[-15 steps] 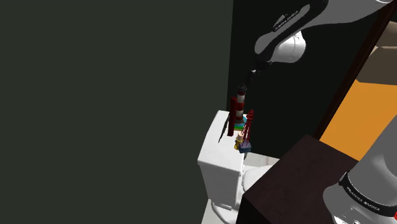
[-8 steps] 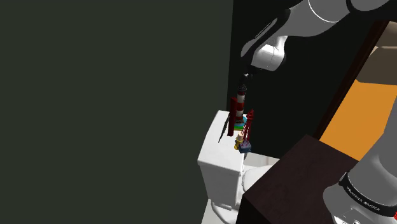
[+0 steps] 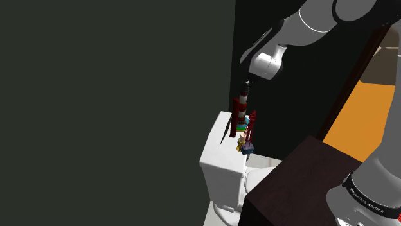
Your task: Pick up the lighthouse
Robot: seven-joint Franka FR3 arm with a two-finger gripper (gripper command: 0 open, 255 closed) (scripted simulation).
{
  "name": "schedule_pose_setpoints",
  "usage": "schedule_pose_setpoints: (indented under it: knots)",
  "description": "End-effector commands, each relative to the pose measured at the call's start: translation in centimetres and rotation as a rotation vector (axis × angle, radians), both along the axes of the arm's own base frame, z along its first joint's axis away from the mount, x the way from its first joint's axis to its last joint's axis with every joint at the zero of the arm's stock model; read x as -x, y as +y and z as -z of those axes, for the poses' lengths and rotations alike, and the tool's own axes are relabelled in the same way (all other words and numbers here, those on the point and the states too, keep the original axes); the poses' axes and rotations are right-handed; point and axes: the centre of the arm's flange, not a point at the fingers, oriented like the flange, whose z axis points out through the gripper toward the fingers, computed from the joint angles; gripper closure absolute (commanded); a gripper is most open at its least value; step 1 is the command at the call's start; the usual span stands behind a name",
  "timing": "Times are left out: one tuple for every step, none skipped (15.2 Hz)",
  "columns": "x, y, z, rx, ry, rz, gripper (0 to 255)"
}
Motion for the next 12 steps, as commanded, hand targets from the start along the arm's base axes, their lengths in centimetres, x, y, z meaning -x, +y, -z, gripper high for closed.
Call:
schedule_pose_setpoints:
  knots:
    - [-0.05, -0.04, 0.29, 0.000, 0.000, 0.000, 0]
    - [-0.05, -0.04, 0.29, 0.000, 0.000, 0.000, 0]
    - [-0.06, -0.05, 0.31, 0.000, 0.000, 0.000, 255]
    - [-0.05, -0.04, 0.32, 0.000, 0.000, 0.000, 255]
    - [-0.06, -0.04, 0.31, 0.000, 0.000, 0.000, 255]
    - [-0.05, -0.04, 0.32, 0.000, 0.000, 0.000, 255]
    - [-0.05, -0.04, 0.32, 0.000, 0.000, 0.000, 255]
    - [-0.06, -0.05, 0.32, 0.000, 0.000, 0.000, 255]
    - [-0.05, -0.05, 0.32, 0.000, 0.000, 0.000, 255]
    - [-0.06, -0.05, 0.31, 0.000, 0.000, 0.000, 255]
    - [-0.05, -0.05, 0.31, 0.000, 0.000, 0.000, 255]
    - [-0.05, -0.04, 0.29, 0.000, 0.000, 0.000, 255]
